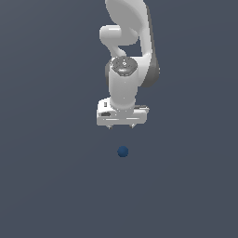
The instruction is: Pick up the object and move it to a goal position.
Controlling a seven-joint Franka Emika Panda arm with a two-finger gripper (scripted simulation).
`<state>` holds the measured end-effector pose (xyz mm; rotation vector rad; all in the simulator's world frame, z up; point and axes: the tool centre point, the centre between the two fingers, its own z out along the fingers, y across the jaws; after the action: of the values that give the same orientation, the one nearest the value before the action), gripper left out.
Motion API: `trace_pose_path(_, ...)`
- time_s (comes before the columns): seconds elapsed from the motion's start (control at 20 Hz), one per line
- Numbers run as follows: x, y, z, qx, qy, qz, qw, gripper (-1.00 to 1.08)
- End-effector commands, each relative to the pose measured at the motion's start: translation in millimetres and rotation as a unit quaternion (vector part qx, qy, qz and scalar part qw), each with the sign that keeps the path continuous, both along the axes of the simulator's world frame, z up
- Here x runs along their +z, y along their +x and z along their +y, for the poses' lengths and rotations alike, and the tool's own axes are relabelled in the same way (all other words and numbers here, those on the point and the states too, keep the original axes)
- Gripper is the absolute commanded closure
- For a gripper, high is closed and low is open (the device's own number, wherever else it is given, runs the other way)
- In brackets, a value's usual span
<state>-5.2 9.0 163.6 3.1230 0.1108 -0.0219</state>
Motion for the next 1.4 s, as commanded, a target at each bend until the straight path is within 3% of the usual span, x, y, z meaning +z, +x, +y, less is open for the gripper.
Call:
trace_pose_path(0.0,0,0,0,0.000,0.000,0.000,1.0000,-0.92)
trace_pose_path(0.8,4,9,11,-0.016,0.010,-0.016,0.9997,-0.92)
trace_pose_path(1.35,-30,32,11,-0.072,0.011,-0.012,0.9973,-0.92)
